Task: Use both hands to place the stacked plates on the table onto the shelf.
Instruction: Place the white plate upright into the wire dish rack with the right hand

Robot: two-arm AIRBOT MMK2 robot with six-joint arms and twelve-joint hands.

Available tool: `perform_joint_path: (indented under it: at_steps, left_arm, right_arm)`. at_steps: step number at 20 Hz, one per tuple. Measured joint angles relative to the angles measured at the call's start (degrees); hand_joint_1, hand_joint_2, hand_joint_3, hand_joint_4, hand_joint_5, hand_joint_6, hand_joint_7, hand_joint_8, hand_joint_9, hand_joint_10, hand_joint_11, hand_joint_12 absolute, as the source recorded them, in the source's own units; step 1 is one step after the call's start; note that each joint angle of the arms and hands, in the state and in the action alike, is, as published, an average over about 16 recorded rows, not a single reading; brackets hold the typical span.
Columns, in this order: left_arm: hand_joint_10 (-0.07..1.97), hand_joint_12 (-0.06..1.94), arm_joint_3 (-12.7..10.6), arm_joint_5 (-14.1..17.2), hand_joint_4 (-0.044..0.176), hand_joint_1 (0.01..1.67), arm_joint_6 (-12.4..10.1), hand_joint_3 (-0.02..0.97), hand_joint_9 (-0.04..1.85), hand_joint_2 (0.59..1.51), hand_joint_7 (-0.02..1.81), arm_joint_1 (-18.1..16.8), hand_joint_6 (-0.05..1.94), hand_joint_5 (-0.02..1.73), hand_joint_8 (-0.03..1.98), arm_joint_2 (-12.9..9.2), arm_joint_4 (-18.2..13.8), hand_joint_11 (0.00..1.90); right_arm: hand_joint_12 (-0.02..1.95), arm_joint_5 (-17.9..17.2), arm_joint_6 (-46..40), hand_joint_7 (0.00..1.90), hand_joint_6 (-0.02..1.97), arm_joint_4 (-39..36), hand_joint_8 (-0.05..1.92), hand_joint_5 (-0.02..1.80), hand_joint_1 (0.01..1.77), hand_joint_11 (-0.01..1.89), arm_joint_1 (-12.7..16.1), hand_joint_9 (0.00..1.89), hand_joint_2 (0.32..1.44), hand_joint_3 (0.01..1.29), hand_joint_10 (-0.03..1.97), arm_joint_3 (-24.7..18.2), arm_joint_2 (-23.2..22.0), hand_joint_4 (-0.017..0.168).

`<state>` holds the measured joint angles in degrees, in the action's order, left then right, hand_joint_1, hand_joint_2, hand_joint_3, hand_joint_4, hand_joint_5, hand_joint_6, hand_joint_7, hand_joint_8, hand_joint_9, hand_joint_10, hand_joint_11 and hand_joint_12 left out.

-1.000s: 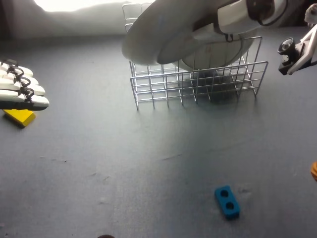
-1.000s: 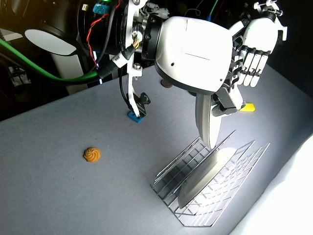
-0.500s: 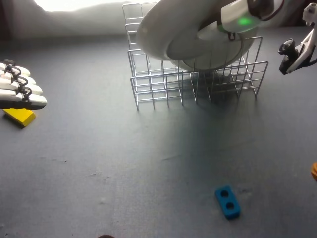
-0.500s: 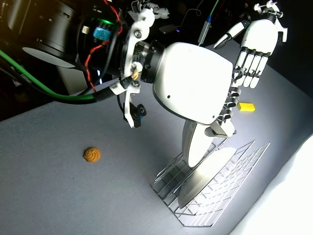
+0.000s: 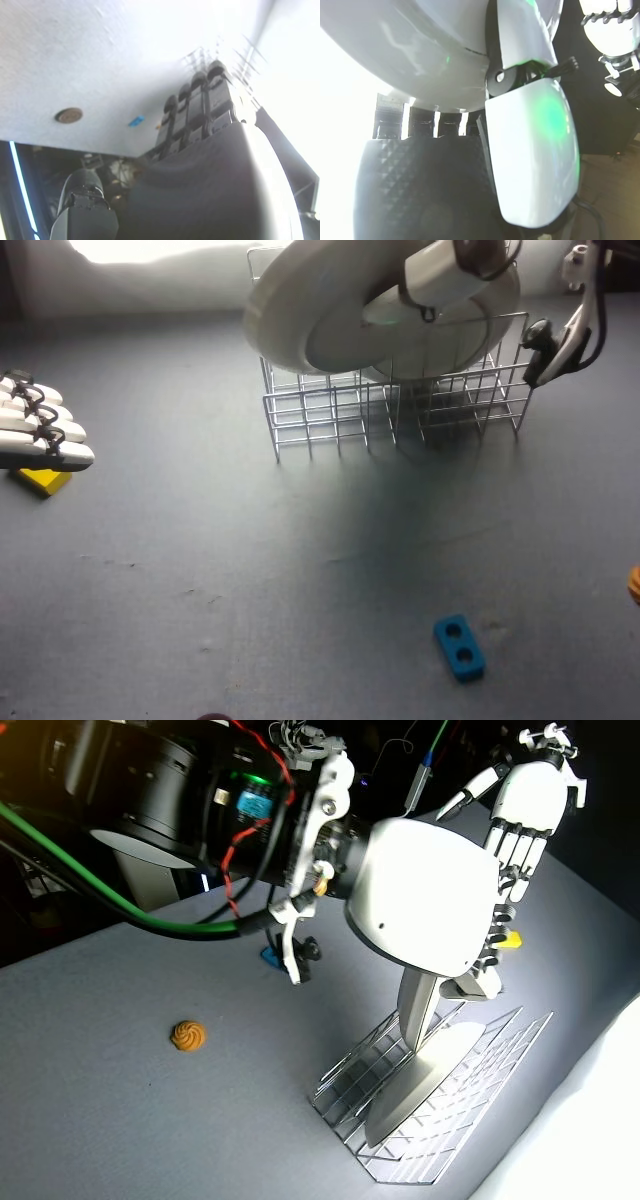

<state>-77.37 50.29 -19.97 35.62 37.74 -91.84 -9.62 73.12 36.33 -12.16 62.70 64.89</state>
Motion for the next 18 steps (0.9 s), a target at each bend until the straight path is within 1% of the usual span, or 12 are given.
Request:
perform_joint_path:
  at_steps: [4, 10, 15, 18]
  left_arm:
    - [0.01, 0.01, -0.11, 0.02, 0.001, 0.02, -0.04, 0.017, 0.02, 1.015, 0.02, 0.23, 0.02, 0.02, 0.01, 0.05, -0.10, 0.01]
    - [0.01, 0.01, -0.34, 0.12, 0.000, 0.02, -0.05, 0.017, 0.02, 1.010, 0.02, 0.32, 0.02, 0.02, 0.01, 0.10, -0.26, 0.01]
    - [0.01, 0.01, -0.51, 0.22, 0.000, 0.02, -0.05, 0.016, 0.02, 1.010, 0.02, 0.28, 0.02, 0.02, 0.01, 0.18, -0.44, 0.01]
    - [0.01, 0.01, -0.59, 0.26, 0.000, 0.02, -0.05, 0.016, 0.02, 1.009, 0.02, 0.17, 0.02, 0.02, 0.01, 0.26, -0.59, 0.01]
  right_arm:
    - [1.11, 1.19, 0.68, 1.16, 0.80, 1.77, 0.62, 1.03, 1.37, 0.76, -0.25, 1.11, 0.95, 0.02, 0.74, 1.83, 1.50, 0.002]
    - [1.10, 2.87, 1.56, 1.17, 0.77, 4.07, 0.63, 1.04, 1.36, 0.77, -0.81, 1.13, 0.95, 0.02, 0.71, 4.50, 3.31, -0.001]
    - [1.11, 3.58, 1.77, 1.15, 0.80, 4.41, 0.69, 1.02, 1.36, 0.77, -1.51, 1.10, 0.95, 0.02, 0.80, 6.79, 4.83, -0.002]
    - [1.13, 3.60, 1.88, 1.15, 0.82, 4.50, 0.71, 1.00, 1.35, 0.76, -1.94, 1.06, 0.95, 0.02, 0.94, 8.06, 5.66, -0.006]
